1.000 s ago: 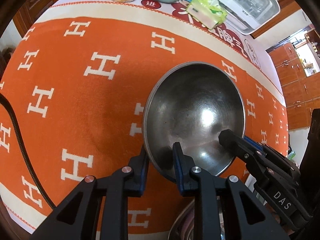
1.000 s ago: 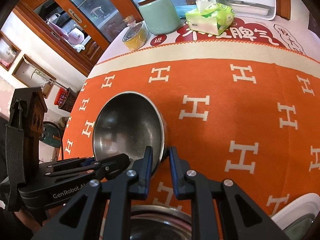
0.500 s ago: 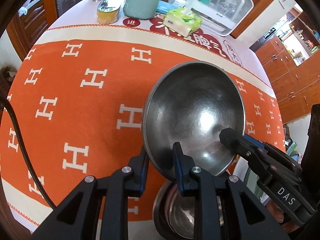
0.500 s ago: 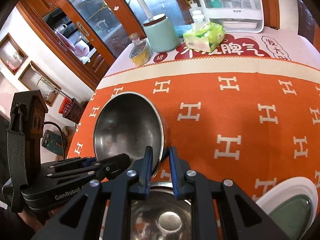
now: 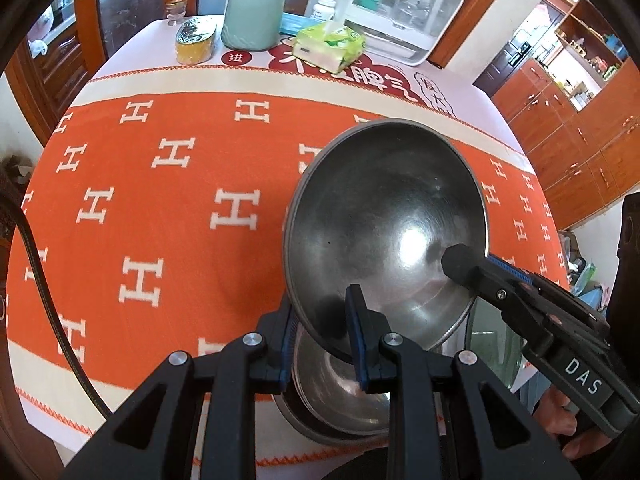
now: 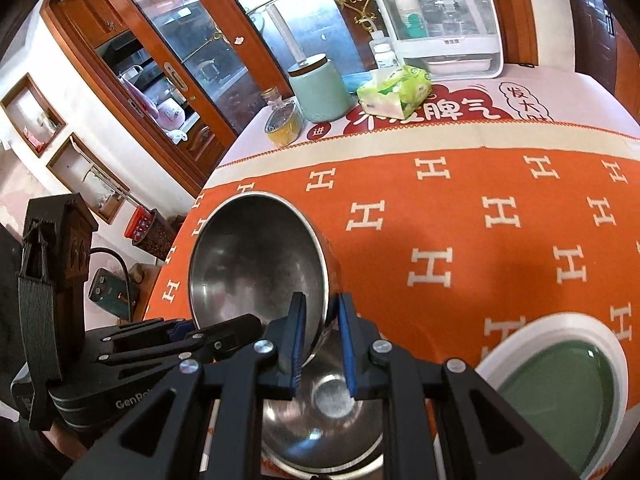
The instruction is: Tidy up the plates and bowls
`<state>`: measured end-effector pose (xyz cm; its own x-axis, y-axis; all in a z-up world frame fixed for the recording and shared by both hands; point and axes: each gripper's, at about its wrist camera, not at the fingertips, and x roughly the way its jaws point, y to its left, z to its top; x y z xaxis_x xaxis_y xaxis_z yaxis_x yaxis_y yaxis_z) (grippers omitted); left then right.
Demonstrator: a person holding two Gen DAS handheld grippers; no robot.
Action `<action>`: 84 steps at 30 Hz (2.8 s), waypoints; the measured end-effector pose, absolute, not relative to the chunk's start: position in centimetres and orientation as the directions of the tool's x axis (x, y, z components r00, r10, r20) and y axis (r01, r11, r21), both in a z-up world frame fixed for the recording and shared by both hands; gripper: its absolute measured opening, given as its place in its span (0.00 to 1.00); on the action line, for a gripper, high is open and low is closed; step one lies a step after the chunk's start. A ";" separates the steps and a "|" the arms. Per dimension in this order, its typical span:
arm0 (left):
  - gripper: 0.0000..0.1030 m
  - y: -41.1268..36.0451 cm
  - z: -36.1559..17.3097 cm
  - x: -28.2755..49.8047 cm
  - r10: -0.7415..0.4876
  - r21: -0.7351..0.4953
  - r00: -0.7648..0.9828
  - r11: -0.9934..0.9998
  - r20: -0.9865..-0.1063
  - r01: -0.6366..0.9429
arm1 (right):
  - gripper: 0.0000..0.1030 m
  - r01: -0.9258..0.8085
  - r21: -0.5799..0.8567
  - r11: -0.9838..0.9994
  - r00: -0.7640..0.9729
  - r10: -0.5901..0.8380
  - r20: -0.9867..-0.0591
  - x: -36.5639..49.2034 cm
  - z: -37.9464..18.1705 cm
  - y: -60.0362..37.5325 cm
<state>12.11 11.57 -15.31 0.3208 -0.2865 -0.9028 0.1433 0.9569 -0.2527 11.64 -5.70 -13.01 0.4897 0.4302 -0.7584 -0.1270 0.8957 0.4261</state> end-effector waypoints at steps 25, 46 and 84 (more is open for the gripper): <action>0.30 9.2 -18.2 6.9 -0.256 -0.238 0.180 0.964 -0.950 0.117 | 0.16 -0.047 0.425 0.904 0.406 0.406 -0.819 7.1 -14.6 -8.1; 0.44 10.7 -15.8 5.4 -0.206 -0.188 0.327 0.978 -0.922 0.085 | 0.16 0.040 0.513 0.857 0.395 0.458 -0.796 6.1 -15.9 -10.2; 0.62 12.7 -22.8 8.0 -0.226 -0.230 0.268 0.973 -0.937 0.016 | 0.39 0.136 0.631 0.764 0.193 0.604 -0.773 8.1 -22.5 -8.8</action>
<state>8.01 12.74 -22.81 0.2682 -0.2258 -0.9365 0.0160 0.9731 -0.2300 8.13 -8.76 -22.45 0.1929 0.6042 -0.7731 0.1358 0.7639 0.6309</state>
